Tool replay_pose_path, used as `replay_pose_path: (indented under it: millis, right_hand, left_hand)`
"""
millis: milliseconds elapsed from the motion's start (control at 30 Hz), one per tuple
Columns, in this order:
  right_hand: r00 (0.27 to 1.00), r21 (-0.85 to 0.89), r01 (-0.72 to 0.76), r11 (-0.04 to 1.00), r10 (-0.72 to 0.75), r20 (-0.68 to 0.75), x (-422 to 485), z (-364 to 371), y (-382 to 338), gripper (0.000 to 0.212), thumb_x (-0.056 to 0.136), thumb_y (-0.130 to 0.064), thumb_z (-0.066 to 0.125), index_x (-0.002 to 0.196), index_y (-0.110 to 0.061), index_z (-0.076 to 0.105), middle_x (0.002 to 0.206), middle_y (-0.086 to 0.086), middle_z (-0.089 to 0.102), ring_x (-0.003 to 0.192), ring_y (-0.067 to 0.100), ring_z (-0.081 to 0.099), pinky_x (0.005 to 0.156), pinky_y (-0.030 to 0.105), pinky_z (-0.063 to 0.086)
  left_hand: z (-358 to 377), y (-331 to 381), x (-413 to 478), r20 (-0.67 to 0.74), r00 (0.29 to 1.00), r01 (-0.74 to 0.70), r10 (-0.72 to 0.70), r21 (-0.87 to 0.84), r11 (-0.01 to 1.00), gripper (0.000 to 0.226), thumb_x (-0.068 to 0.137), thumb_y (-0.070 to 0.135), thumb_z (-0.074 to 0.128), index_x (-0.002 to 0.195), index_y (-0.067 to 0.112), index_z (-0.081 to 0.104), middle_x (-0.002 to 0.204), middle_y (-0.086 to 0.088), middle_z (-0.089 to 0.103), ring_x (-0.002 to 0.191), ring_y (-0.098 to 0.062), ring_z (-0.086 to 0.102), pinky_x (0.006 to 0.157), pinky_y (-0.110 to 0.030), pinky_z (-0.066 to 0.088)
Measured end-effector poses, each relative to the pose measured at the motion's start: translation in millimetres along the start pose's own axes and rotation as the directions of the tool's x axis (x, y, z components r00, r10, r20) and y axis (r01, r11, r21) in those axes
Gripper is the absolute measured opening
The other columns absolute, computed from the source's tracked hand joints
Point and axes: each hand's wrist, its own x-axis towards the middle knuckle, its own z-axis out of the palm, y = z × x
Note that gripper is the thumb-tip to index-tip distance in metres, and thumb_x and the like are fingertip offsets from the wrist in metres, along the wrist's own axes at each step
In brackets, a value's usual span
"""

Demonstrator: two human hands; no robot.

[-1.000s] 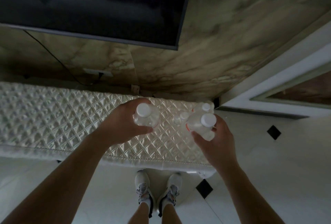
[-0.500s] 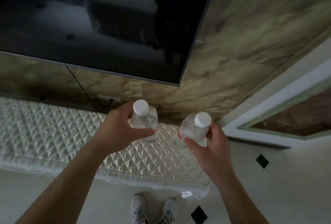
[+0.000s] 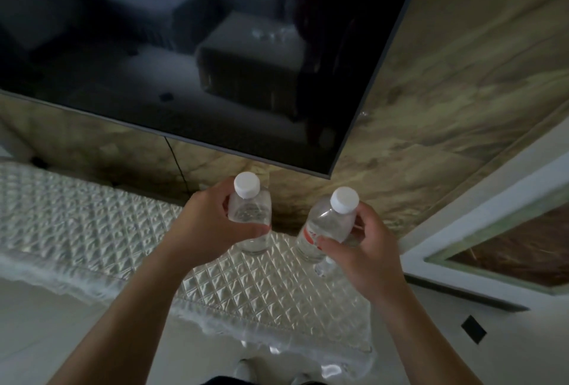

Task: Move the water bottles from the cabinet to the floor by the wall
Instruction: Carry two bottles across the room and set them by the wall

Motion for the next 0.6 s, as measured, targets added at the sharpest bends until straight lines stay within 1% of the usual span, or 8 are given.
replay_pose_path:
  millis: [100, 167, 300, 467, 533, 600]
  right_hand:
    - [0.999, -0.002, 0.028, 1.000, -0.028, 0.039, -0.8, -3.8, -3.3, 0.058, 0.067, -0.036, 0.085, 0.117, -0.042, 0.055, 0.106, -0.020, 0.066, 0.096, -0.008, 0.061, 0.079, 0.020, 0.048]
    - [0.996, 0.004, 0.049, 0.999, -0.049, 0.071, -0.7, -7.7, -5.9, 0.058, 0.068, -0.035, 0.084, 0.117, -0.039, 0.056, 0.105, -0.020, 0.066, 0.096, -0.009, 0.060, 0.077, 0.018, 0.047]
    - [0.986, 0.026, 0.088, 0.996, -0.091, 0.140, 2.2, -16.8, -8.7, 0.057, 0.068, -0.036, 0.084, 0.117, -0.041, 0.056, 0.106, -0.021, 0.066, 0.097, -0.007, 0.060, 0.083, 0.024, 0.050]
    - [0.960, 0.069, 0.125, 0.990, -0.138, 0.242, 0.4, -27.3, -10.5, 0.059, 0.067, -0.034, 0.085, 0.119, -0.039, 0.056, 0.107, -0.020, 0.066, 0.098, -0.004, 0.062, 0.085, 0.027, 0.053]
    - [0.944, 0.090, 0.144, 0.985, -0.164, 0.288, -1.8, -29.3, -11.6, 0.057, 0.067, -0.030, 0.085, 0.115, -0.042, 0.056, 0.105, -0.020, 0.066, 0.097, -0.005, 0.062, 0.081, 0.024, 0.052]
    - [0.924, 0.099, 0.170, 0.980, -0.193, 0.330, -3.8, -27.6, -13.5, 0.056, 0.068, -0.030, 0.085, 0.113, -0.045, 0.056, 0.105, -0.022, 0.066, 0.096, -0.006, 0.061, 0.076, 0.016, 0.050]
  left_hand:
    - [-2.7, 6.6, -10.2, -0.043, 0.999, 0.011, -0.011, 0.015, 1.000, 0.063, 0.059, 0.049, 0.087, 0.111, 0.042, 0.051, 0.088, 0.024, 0.063, 0.078, 0.007, 0.062, 0.057, -0.010, 0.046]
    - [-3.0, 12.3, -17.4, -0.070, 0.997, 0.036, -0.034, 0.016, 0.999, 0.062, 0.060, 0.048, 0.087, 0.109, 0.042, 0.050, 0.088, 0.025, 0.062, 0.079, 0.006, 0.061, 0.057, -0.009, 0.044]
    - [-1.3, 23.8, -34.5, -0.140, 0.987, 0.077, -0.075, 0.004, 0.997, 0.063, 0.059, 0.047, 0.088, 0.109, 0.044, 0.052, 0.091, 0.023, 0.064, 0.082, 0.005, 0.062, 0.062, -0.011, 0.043]
    - [3.0, 35.5, -63.1, -0.232, 0.959, 0.164, -0.161, -0.007, 0.986, 0.068, 0.057, 0.046, 0.089, 0.112, 0.044, 0.050, 0.089, 0.026, 0.061, 0.080, 0.007, 0.060, 0.059, -0.009, 0.041]
    - [4.3, 38.2, -76.9, -0.278, 0.942, 0.187, -0.187, -0.028, 0.982, 0.070, 0.056, 0.046, 0.090, 0.113, 0.043, 0.051, 0.089, 0.026, 0.060, 0.082, 0.007, 0.059, 0.060, -0.010, 0.041]
    - [4.5, 38.5, -91.6, -0.322, 0.921, 0.217, -0.219, -0.042, 0.975, 0.070, 0.054, 0.047, 0.090, 0.112, 0.044, 0.051, 0.090, 0.027, 0.060, 0.083, 0.008, 0.058, 0.063, -0.011, 0.040]
